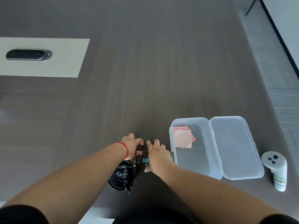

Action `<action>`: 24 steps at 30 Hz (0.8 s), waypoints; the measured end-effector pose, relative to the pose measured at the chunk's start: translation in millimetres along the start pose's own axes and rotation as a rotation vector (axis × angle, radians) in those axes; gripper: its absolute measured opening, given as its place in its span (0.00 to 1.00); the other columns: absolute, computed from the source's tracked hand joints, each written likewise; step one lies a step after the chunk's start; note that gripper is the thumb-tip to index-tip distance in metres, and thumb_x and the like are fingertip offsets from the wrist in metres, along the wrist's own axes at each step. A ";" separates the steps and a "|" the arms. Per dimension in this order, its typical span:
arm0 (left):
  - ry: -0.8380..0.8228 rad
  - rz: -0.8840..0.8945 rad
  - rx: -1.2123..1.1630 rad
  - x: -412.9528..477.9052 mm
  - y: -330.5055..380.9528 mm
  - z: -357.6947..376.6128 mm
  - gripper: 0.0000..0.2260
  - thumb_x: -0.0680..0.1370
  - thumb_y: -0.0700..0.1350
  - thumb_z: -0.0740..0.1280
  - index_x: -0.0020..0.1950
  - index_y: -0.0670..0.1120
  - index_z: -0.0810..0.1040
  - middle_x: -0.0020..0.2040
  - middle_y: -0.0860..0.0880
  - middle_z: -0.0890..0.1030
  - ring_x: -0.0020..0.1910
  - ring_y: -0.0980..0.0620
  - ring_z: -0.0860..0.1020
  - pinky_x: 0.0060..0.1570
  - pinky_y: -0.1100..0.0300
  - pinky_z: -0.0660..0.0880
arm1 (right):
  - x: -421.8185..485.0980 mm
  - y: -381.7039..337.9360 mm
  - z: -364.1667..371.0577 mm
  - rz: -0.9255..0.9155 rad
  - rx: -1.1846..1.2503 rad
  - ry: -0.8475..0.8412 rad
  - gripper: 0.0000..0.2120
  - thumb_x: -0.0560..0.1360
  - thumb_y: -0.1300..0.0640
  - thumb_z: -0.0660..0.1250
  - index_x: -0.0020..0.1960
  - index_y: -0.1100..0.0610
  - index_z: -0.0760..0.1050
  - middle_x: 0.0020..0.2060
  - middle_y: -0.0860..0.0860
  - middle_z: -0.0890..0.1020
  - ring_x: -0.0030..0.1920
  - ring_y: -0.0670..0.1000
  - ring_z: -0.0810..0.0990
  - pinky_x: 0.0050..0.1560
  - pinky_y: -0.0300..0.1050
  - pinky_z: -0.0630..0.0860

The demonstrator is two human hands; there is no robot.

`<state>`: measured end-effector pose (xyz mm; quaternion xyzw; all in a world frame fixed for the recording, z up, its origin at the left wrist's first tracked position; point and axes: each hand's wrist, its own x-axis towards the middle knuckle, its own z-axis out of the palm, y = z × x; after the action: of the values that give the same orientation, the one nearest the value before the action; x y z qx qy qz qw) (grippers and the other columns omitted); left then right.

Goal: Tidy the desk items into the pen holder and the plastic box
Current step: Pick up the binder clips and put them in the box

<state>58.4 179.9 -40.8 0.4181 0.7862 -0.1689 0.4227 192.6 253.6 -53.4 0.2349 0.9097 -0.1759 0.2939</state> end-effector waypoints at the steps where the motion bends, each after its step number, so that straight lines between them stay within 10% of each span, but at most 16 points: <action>1: 0.008 0.001 -0.006 -0.3 -0.6 3.5 0.39 0.64 0.47 0.79 0.70 0.57 0.63 0.65 0.45 0.63 0.65 0.42 0.67 0.63 0.47 0.74 | 0.1 1.1 2.2 -0.011 0.008 0.010 0.53 0.65 0.42 0.77 0.77 0.54 0.49 0.70 0.59 0.59 0.63 0.62 0.70 0.58 0.56 0.76; 11: 0.052 0.008 -0.007 4.5 13.3 14.2 0.35 0.64 0.52 0.78 0.66 0.54 0.65 0.63 0.45 0.61 0.64 0.42 0.63 0.59 0.46 0.75 | -0.7 5.2 6.9 -0.045 0.231 0.119 0.24 0.72 0.53 0.69 0.65 0.51 0.65 0.57 0.55 0.66 0.52 0.59 0.75 0.49 0.52 0.76; 24: 0.141 -0.001 -0.130 19.4 21.2 16.5 0.11 0.71 0.35 0.65 0.51 0.47 0.76 0.58 0.45 0.67 0.57 0.42 0.69 0.55 0.46 0.77 | 10.1 4.9 7.5 0.043 0.264 0.050 0.17 0.76 0.61 0.62 0.65 0.58 0.68 0.58 0.58 0.71 0.57 0.60 0.73 0.53 0.52 0.74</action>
<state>78.3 192.3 -64.2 0.4001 0.8235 -0.0881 0.3924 191.3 257.5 -66.2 0.2952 0.8805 -0.2817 0.2414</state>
